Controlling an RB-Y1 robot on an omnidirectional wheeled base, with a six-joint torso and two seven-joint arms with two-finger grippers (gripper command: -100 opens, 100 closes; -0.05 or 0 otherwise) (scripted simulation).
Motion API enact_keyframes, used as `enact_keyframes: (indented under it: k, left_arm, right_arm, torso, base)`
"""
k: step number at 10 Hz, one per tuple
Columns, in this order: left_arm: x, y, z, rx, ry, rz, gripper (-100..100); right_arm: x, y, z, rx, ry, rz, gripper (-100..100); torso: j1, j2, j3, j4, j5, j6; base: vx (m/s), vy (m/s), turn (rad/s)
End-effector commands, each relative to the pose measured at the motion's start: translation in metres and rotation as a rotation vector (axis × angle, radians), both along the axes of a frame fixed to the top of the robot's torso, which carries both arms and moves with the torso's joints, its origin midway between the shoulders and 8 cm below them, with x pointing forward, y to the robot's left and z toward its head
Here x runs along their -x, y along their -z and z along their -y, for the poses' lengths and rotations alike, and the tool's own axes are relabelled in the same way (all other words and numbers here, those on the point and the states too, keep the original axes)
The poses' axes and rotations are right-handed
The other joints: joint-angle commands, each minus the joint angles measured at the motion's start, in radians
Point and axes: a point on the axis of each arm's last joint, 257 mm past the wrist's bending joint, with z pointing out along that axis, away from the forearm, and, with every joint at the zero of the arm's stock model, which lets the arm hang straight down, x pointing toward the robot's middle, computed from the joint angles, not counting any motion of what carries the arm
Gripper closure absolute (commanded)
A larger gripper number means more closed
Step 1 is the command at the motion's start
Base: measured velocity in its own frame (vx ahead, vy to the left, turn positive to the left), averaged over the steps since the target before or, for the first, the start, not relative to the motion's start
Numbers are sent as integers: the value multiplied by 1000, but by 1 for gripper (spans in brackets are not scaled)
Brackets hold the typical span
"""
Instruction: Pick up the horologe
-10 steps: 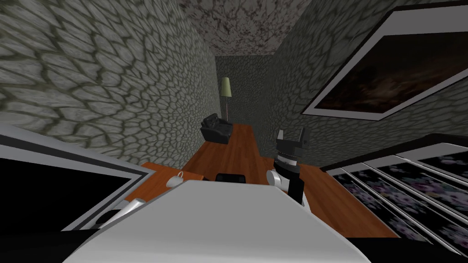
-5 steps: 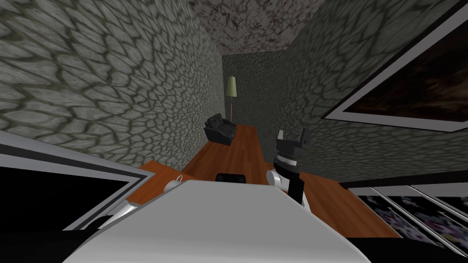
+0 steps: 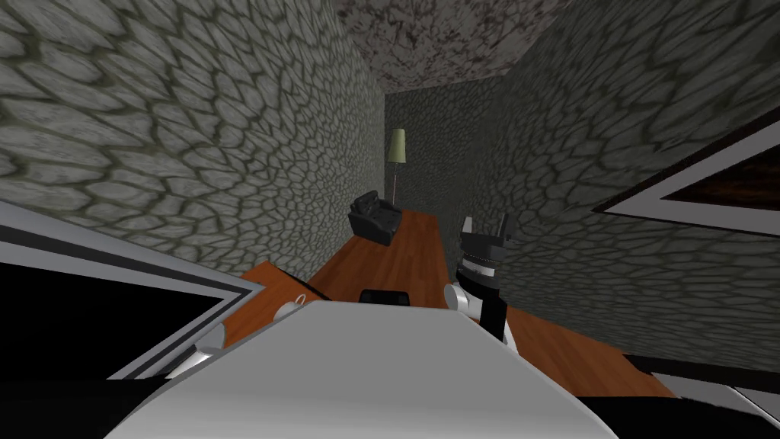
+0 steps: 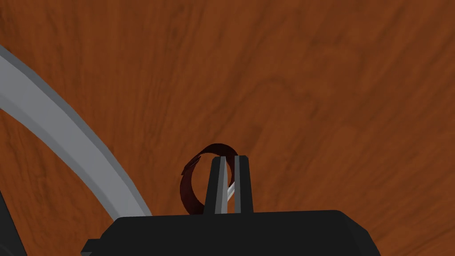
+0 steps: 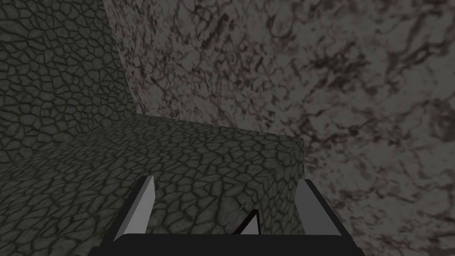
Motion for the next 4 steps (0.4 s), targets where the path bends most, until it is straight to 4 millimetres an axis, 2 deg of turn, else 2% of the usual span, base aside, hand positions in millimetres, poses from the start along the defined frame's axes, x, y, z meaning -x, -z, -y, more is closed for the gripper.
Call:
enact_keyframes:
  k: [1, 2, 3, 4]
  left_arm:
    - [3, -2, 0, 1, 32, -4, 100]
    - [5, -5, 0, -1, 59, -2, 100]
    - [4, -3, 0, -1, 40, -2, 100]
    - [5, -3, 0, 0, 45, -3, 0]
  right_arm:
    - [0, 0, 0, 0, 0, 0, 0]
    - [0, 0, 0, 0, 0, 0, 0]
    - [0, 0, 0, 0, 0, 0, 0]
    - [0, 0, 0, 0, 0, 0, 0]
  torso:
    - [0, 0, 0, 0, 0, 0]
    - [0, 1, 1, 1, 0, 2]
    - [-1, 1, 1, 1, 0, 1]
    - [0, 5, 3, 1, 0, 2]
  base:
    - [123, -17, 127]
    - [125, -21, 181]
    - [62, -15, 56]
    - [10, -4, -8]
